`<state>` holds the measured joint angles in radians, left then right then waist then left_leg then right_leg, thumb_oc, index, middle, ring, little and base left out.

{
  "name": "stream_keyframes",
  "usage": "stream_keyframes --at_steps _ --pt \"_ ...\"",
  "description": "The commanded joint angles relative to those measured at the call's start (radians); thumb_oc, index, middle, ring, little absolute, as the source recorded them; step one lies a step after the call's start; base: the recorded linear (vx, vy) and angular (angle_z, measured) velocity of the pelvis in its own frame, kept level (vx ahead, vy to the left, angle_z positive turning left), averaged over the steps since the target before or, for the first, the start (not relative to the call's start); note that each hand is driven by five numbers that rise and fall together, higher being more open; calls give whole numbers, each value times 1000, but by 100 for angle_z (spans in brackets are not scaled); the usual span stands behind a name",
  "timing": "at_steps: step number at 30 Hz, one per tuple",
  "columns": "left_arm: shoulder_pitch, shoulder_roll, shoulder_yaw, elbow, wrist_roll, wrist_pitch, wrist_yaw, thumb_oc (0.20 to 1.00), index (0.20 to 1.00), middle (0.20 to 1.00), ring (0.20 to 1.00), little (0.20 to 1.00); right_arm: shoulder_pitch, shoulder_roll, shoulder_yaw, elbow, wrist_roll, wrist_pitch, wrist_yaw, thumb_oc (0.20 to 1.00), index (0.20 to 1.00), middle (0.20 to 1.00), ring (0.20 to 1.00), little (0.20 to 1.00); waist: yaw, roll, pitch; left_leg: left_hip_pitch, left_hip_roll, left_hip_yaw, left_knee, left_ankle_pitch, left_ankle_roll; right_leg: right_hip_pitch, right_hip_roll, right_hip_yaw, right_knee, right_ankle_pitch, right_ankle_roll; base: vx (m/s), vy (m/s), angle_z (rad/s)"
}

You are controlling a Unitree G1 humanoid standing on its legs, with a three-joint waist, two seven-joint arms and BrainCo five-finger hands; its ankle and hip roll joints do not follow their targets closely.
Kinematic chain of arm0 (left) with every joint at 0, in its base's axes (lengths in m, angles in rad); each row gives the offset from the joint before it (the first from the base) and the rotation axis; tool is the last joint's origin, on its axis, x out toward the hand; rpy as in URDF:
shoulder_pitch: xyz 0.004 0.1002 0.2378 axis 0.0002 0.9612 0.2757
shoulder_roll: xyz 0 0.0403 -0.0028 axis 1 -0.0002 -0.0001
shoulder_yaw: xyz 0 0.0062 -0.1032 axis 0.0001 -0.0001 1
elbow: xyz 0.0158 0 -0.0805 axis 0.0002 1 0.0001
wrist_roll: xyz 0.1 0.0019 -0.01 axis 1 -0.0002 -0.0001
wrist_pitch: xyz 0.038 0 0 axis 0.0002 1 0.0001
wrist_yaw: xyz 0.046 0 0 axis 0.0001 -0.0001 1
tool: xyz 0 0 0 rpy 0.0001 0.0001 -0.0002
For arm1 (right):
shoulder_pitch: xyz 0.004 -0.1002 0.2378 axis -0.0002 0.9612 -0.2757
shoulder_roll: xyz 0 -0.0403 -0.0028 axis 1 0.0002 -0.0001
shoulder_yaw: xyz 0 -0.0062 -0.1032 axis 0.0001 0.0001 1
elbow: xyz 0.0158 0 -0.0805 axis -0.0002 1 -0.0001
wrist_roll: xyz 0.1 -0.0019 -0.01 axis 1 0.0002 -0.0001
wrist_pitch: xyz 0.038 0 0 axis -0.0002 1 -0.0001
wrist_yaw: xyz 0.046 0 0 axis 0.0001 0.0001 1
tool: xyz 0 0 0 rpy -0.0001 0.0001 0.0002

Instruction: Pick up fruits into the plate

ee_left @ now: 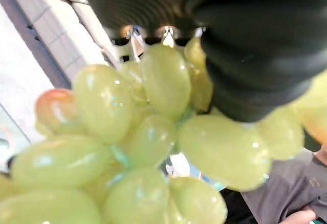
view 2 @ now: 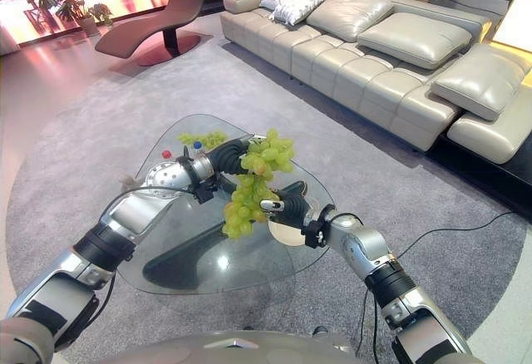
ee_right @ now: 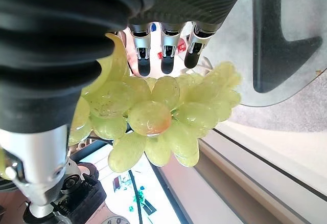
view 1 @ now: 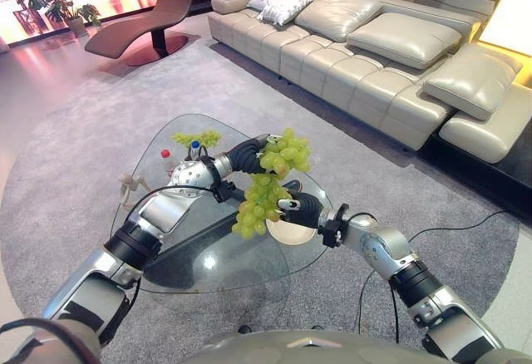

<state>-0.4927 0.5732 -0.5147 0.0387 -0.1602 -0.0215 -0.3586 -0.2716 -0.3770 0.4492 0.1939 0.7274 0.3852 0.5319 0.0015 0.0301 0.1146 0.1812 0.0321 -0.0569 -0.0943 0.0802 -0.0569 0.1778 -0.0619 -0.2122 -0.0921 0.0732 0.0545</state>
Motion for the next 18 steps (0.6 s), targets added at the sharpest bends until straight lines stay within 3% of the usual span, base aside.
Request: stream_keyframes --at_steps 1,4,5,6,7,8,14,15,16,18 --pt "-151 -38 -15 4 -46 -28 21 200 200 200 200 200 -92 56 38 -14 53 -34 13 1000 1000 1000 1000 1000 28 -37 -27 35 -71 76 16 -156 37 32 -32 31 24 -88 50 0 0 0" --pt "-148 -42 -18 7 -43 -25 21 200 200 200 200 200 -98 60 43 -12 63 -43 5 1000 1000 1000 1000 1000 29 -37 -26 35 -71 77 16 -156 37 33 -32 32 23 -88 50 0 0 0" --pt "-147 -43 -19 9 -44 -26 21 200 200 200 200 200 -98 61 43 -11 64 -49 3 790 790 790 790 790 29 -37 -25 35 -71 76 16 -156 37 33 -32 32 23 -88 50 0 0 0" --pt "-146 -43 -19 8 -44 -24 21 200 200 200 200 200 -99 63 43 -14 65 -50 -1 633 633 633 633 633 29 -37 -25 36 -71 76 16 -156 37 33 -32 31 22 -88 50 0 0 0" --pt "-146 -43 -18 9 -45 -23 20 200 200 200 200 200 -100 63 43 -15 66 -51 -4 319 319 319 319 319 29 -37 -25 36 -71 76 16 -156 37 34 -32 31 22 -88 50 0 0 0" --pt "-146 -42 -17 10 -46 -22 19 200 200 200 200 200 -100 64 43 -18 67 -54 -10 200 200 200 200 200 29 -37 -26 36 -70 77 15 -157 37 34 -31 31 21 -88 50 0 0 0" --pt "-147 -42 -12 3 -47 -15 17 200 200 200 200 200 -103 67 42 -26 70 -51 -18 200 200 200 200 200 30 -36 -25 36 -69 80 14 -156 37 33 -32 31 20 -88 50 0 0 0" --pt "-149 -40 -13 1 -50 -12 19 200 200 200 200 200 -103 67 43 -24 72 -50 -17 470 470 470 470 470 30 -36 -25 36 -69 79 14 -156 37 33 -31 31 20 -88 50 0 0 0" --pt "-149 -42 -12 0 -50 -9 19 200 200 200 200 200 -103 68 44 -23 74 -50 -18 1000 1000 1000 1000 1000 30 -36 -25 36 -69 79 14 -156 37 33 -31 31 20 -89 49 0 0 0" --pt "-149 -39 -9 -3 -54 -6 19 200 200 200 200 200 -103 69 44 -22 79 -53 -21 1000 1000 1000 1000 1000 31 -35 -25 36 -69 80 13 -156 37 34 -31 29 20 -89 50 0 0 0"
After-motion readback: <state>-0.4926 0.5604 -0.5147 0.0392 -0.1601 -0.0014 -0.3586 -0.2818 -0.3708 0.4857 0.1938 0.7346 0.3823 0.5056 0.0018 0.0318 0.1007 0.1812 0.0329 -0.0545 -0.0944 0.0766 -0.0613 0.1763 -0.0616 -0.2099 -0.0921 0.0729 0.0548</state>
